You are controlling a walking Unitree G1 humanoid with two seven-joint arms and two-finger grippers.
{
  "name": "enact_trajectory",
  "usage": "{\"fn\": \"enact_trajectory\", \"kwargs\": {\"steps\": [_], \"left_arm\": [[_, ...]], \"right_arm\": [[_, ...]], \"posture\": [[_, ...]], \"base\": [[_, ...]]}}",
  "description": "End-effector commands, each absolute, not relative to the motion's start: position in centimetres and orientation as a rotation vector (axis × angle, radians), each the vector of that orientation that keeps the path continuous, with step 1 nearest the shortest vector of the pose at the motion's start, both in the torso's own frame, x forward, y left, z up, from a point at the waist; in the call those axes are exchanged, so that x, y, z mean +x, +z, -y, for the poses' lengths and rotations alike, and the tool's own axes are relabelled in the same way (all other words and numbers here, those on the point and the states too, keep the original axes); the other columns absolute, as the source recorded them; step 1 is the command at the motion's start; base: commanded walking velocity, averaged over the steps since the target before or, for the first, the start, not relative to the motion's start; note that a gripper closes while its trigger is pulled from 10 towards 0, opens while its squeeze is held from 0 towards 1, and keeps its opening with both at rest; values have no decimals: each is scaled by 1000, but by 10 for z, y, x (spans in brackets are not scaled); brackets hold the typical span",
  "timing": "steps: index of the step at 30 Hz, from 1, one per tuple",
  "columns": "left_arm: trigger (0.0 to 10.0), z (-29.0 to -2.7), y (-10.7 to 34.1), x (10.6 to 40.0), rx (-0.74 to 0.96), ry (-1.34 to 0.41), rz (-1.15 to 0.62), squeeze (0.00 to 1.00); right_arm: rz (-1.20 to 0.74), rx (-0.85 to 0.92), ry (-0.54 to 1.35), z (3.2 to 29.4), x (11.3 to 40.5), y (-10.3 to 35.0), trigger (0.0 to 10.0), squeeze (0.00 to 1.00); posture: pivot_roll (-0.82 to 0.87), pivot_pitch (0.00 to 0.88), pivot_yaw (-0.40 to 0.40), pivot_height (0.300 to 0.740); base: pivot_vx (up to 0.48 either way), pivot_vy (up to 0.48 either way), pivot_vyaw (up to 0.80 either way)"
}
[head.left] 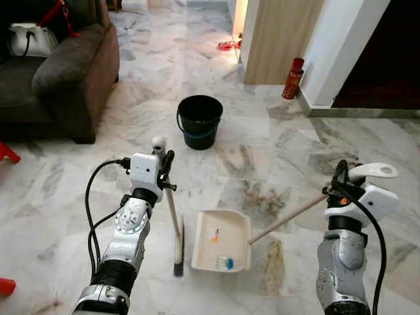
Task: Sweep floor
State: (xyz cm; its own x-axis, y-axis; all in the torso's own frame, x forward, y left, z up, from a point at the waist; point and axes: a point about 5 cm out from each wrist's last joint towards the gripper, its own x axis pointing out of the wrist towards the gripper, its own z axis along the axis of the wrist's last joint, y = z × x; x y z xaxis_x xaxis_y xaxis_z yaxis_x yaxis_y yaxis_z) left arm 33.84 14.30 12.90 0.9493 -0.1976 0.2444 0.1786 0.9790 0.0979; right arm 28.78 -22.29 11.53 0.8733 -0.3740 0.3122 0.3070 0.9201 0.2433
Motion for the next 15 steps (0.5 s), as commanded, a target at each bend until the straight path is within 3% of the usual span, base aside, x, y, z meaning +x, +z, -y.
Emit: {"fn": "enact_trajectory", "kwargs": {"steps": [1, 15], "left_arm": [[10000, -142, 138, 338, 77, -194, 302, 0], [10000, -141, 137, 337, 73, -201, 296, 0]], "right_arm": [[511, 224, -395, 229, 289, 143, 10000, 0], [703, 285, -397, 225, 287, 187, 10000, 0]], "posture": [[73, 113, -32, 740], [70, 116, -29, 740]], "base": [[0, 0, 0], [0, 0, 0]]}}
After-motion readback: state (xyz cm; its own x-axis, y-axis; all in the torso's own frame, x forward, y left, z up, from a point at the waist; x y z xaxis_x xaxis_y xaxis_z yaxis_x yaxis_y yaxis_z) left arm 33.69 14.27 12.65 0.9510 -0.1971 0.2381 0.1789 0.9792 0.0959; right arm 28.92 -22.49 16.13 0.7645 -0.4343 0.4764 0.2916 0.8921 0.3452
